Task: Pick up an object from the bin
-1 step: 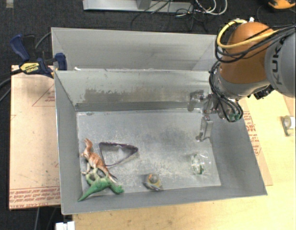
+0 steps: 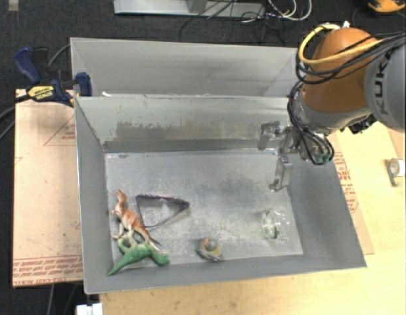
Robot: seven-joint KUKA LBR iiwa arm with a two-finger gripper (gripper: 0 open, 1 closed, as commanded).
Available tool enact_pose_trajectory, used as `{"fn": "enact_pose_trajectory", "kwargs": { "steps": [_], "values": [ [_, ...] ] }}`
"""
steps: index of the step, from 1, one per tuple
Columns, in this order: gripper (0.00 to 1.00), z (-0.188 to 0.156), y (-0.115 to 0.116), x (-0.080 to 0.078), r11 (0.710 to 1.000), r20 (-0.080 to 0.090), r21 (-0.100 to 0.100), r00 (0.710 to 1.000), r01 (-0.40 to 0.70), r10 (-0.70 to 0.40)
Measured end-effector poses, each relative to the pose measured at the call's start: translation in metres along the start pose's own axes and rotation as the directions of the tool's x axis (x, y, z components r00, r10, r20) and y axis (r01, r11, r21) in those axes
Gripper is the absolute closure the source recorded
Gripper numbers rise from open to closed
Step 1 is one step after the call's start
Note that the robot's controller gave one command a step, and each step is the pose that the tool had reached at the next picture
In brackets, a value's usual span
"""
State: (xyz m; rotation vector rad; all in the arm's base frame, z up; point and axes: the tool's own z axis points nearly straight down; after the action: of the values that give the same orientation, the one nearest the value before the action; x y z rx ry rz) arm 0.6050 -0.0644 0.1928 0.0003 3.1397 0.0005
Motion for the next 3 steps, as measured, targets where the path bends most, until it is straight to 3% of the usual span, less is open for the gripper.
{"fn": "enact_pose_trajectory", "kwargs": {
  "steps": [1, 2, 3],
  "values": [
    [0.00, 0.058, -0.036, 0.023, 0.984, -0.002, -0.002, 0.984, 0.180, -0.180],
    [0.00, 0.074, -0.020, 0.035, 0.999, 0.000, -0.001, 0.999, -0.039, 0.039],
    [0.00, 0.079, -0.017, 0.034, 0.999, 0.003, -0.003, 0.999, -0.035, 0.035]
  ]
}}
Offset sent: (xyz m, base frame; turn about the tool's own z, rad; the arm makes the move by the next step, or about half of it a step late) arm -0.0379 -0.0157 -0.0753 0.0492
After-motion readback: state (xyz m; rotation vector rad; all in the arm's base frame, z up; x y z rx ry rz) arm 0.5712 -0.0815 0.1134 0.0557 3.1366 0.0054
